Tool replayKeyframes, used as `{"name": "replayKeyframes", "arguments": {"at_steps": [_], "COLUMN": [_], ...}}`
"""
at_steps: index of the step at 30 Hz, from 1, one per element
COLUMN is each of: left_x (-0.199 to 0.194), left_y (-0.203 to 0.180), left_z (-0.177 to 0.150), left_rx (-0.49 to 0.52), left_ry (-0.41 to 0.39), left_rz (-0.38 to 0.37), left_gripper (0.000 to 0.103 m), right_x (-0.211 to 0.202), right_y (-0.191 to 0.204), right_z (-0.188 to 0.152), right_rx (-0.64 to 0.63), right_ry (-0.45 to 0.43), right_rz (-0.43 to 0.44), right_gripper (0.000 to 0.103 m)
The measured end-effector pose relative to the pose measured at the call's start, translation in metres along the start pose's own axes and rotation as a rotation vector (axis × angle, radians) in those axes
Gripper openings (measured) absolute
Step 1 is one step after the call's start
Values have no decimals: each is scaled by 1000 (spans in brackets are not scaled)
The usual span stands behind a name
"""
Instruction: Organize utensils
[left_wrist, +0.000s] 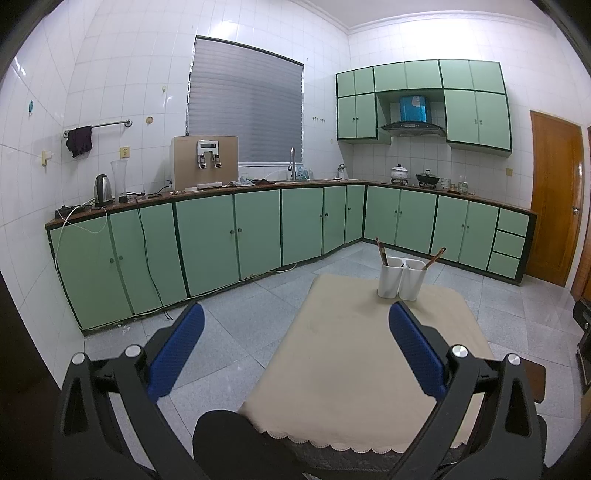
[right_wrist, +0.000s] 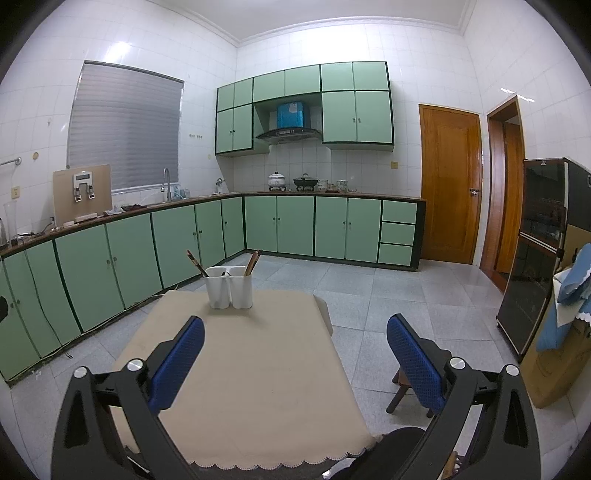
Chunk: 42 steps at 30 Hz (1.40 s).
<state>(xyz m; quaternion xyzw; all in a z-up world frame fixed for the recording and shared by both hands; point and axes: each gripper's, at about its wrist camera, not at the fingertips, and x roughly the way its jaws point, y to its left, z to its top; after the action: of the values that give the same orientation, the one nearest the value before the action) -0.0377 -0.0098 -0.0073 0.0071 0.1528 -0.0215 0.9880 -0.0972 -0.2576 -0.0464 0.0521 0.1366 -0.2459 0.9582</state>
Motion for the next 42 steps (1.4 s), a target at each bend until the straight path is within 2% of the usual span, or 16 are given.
{"name": "replayKeyframes", "arguments": {"at_steps": [42], "left_x": [0], "left_y": [0], "left_z": [-1], "left_rx": [-2], "left_ry": [-1], "left_rz": [-1], "left_gripper": [97], "right_x": [-1], "right_y": [-3], "right_z": [-1], "right_rx": [0], "right_ry": [5], "right_rz": [1], "right_gripper": [97]}}
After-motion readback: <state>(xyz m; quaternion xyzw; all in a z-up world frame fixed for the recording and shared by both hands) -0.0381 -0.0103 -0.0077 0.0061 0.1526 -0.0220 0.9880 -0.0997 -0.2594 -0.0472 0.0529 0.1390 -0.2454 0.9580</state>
